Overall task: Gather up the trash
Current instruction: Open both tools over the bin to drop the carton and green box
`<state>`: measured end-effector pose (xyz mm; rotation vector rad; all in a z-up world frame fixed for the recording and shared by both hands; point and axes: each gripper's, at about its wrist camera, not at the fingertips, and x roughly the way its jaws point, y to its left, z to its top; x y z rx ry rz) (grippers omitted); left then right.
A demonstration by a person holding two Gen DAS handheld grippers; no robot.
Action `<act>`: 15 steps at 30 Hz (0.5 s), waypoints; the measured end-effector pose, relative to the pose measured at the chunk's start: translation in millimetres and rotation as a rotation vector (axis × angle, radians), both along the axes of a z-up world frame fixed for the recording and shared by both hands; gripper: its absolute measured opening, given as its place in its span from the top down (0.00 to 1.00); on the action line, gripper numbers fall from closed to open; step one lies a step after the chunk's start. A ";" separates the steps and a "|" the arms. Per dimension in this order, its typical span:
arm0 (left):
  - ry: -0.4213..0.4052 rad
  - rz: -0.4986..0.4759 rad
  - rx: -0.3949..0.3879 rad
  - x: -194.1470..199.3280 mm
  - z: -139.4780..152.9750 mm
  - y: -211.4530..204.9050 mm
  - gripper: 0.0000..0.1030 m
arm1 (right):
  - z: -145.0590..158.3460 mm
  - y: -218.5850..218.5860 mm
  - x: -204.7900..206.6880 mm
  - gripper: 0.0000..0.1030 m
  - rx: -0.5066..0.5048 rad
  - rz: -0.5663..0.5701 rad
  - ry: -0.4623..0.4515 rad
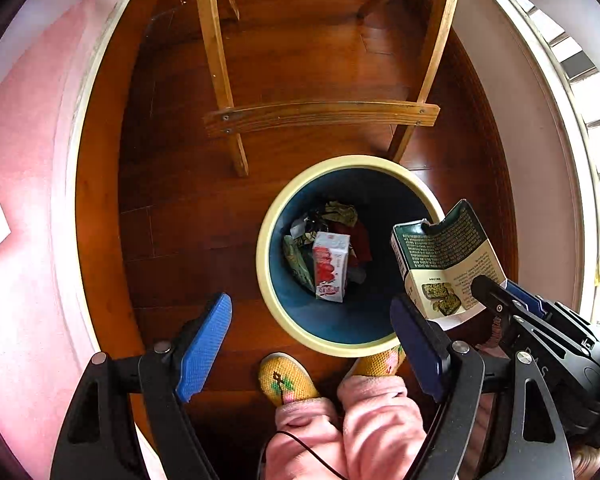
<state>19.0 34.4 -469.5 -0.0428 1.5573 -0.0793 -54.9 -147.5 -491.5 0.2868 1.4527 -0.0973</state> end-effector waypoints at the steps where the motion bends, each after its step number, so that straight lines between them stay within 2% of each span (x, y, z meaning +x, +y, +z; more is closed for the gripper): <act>1: -0.004 0.006 0.000 -0.7 1.1 4.2 0.19 | 0.2 3.1 1.6 0.81 0.001 0.002 0.000; 8: -0.025 0.045 -0.002 -1.5 4.6 24.0 0.19 | 0.0 18.2 11.6 0.77 0.043 0.013 -0.016; 12: -0.042 0.055 -0.005 -3.6 12.4 29.3 0.19 | 9.0 25.2 15.7 0.63 0.049 0.021 -0.049; 15: -0.061 0.051 -0.003 -5.3 20.0 29.5 0.19 | 16.4 29.7 17.1 0.62 0.051 0.039 -0.058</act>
